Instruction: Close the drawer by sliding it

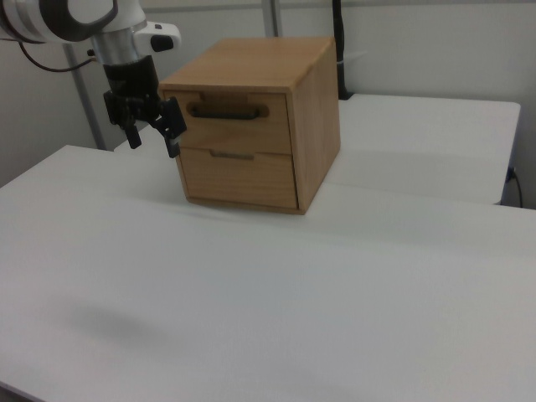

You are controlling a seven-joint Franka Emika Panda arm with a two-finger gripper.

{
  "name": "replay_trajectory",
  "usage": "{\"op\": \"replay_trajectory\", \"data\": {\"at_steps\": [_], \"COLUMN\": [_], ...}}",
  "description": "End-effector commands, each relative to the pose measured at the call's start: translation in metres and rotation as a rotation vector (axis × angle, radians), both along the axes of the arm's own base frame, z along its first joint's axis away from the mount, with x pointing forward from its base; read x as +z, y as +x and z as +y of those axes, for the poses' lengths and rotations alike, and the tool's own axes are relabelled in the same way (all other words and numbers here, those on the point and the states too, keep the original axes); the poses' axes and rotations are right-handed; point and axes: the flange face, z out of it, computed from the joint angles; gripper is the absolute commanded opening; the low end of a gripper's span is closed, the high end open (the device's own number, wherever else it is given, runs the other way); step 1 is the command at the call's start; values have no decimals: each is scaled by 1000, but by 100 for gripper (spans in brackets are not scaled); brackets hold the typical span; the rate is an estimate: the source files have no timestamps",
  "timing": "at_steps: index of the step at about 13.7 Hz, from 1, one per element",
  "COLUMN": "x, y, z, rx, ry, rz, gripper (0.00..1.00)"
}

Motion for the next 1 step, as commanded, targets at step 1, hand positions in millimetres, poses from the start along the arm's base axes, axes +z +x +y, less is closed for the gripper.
{"op": "replay_trajectory", "data": {"at_steps": [1], "x": [-9], "y": [1], "z": [-4], "rx": [12], "ry": [10], "rz": [16], "gripper": [100]}}
